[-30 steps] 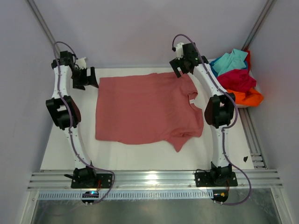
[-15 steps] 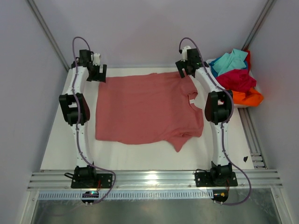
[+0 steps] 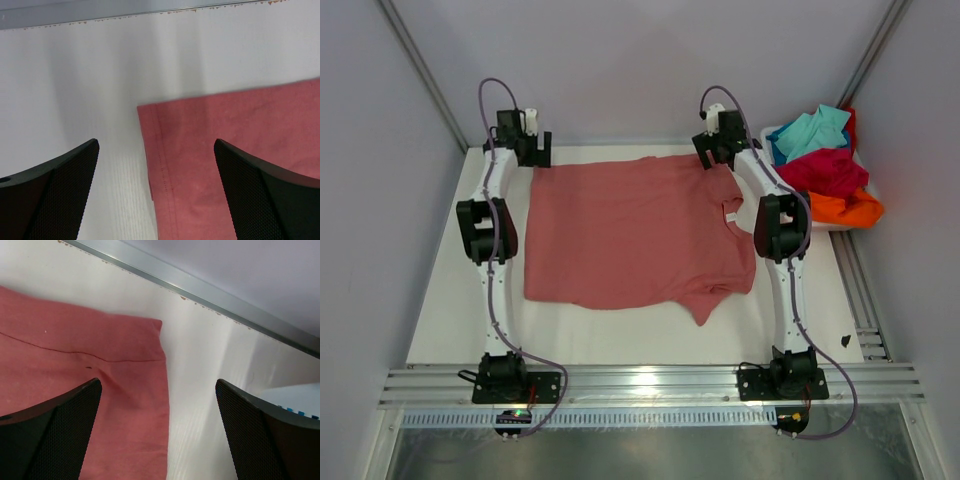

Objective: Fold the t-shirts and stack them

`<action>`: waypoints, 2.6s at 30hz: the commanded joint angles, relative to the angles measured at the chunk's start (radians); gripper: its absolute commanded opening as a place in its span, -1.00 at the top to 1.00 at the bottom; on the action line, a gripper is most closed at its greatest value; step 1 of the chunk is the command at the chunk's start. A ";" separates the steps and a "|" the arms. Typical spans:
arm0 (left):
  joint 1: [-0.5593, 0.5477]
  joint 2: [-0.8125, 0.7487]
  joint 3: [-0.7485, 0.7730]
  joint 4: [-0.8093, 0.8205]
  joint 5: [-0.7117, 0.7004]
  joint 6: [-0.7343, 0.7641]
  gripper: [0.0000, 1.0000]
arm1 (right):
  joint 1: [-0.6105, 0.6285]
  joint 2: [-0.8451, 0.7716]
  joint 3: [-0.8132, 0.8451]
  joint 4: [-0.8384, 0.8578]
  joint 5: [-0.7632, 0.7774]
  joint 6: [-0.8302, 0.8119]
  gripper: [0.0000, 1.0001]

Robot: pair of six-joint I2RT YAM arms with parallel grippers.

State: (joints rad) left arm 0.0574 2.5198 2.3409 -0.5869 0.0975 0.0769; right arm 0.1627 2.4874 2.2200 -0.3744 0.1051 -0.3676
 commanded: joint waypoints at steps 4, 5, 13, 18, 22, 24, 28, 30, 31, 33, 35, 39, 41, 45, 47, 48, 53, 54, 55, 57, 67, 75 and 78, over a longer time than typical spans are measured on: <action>-0.014 0.036 0.057 0.079 0.024 -0.023 -0.98 | 0.006 0.047 0.098 0.061 -0.038 -0.040 -0.99; -0.021 0.037 0.055 0.076 0.037 -0.026 -0.98 | 0.006 0.051 0.098 0.068 -0.027 -0.050 -0.99; -0.031 0.054 0.054 0.071 0.093 -0.069 -0.97 | 0.006 0.100 0.096 0.216 0.109 -0.085 -0.99; -0.041 0.060 0.052 0.070 0.096 -0.068 -0.97 | 0.006 0.123 0.127 0.239 0.116 -0.119 -0.98; -0.041 0.065 0.054 0.085 0.076 -0.068 -0.97 | 0.006 0.126 0.113 0.268 0.105 -0.165 -0.99; -0.042 0.066 0.057 0.090 0.064 -0.069 -0.97 | 0.006 0.133 0.115 0.290 0.108 -0.175 -0.99; -0.042 0.065 0.054 0.087 0.042 -0.097 -0.97 | 0.006 0.137 0.125 0.319 0.105 -0.197 -0.99; -0.042 0.065 0.052 0.081 0.022 -0.103 -0.97 | 0.006 0.140 0.142 0.275 0.088 -0.195 -0.99; -0.041 0.063 0.051 0.076 0.016 -0.104 -0.97 | 0.006 0.137 0.153 0.253 0.079 -0.188 -0.99; -0.041 0.056 0.046 0.065 -0.007 -0.095 -0.97 | 0.008 0.124 0.167 0.189 0.045 -0.168 -0.99; -0.041 0.051 0.046 0.056 -0.016 -0.080 -0.97 | 0.008 0.104 0.153 0.157 -0.011 -0.142 -0.99; -0.042 0.034 0.031 0.029 -0.013 -0.080 -0.97 | 0.008 0.062 0.125 0.083 -0.088 -0.090 -0.99; -0.041 0.019 0.008 0.022 -0.004 -0.080 -0.97 | 0.008 0.047 0.125 0.051 -0.173 -0.074 -0.99; -0.042 0.002 0.005 -0.008 -0.001 -0.080 -0.97 | 0.008 0.005 0.103 -0.029 -0.281 -0.067 -0.99; -0.041 -0.006 0.001 -0.017 0.008 -0.080 -0.97 | 0.008 -0.010 0.064 -0.003 -0.275 -0.060 -0.99; -0.041 -0.007 0.000 -0.017 0.010 -0.080 -0.97 | 0.006 -0.002 0.066 0.015 -0.236 -0.062 -0.99; -0.042 -0.012 0.001 -0.017 0.018 -0.080 -0.97 | 0.006 0.071 0.164 -0.020 -0.127 -0.060 -0.99; -0.042 -0.012 0.000 -0.019 0.018 -0.080 -0.97 | 0.005 0.070 0.156 -0.017 -0.124 -0.063 -0.99; -0.042 -0.012 0.000 -0.021 0.019 -0.080 -0.97 | 0.005 0.067 0.139 -0.018 -0.131 -0.068 -0.99; -0.042 -0.010 0.000 -0.025 0.021 -0.068 -0.97 | 0.005 0.062 0.127 -0.026 -0.140 -0.082 -0.99; -0.042 -0.016 0.000 -0.039 0.027 -0.049 -0.94 | -0.018 0.064 0.115 -0.109 -0.143 -0.096 -0.99; -0.042 -0.030 -0.009 -0.060 0.027 -0.031 -0.93 | -0.063 0.030 0.075 -0.227 -0.217 -0.096 -0.99; -0.042 -0.039 -0.022 -0.062 0.030 -0.025 -0.93 | -0.068 0.016 0.082 -0.228 -0.228 -0.099 -0.99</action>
State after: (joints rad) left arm 0.0177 2.5732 2.3283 -0.6415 0.1081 0.0349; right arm 0.1055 2.5740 2.3058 -0.5480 -0.0986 -0.4625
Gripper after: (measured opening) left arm 0.969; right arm 0.993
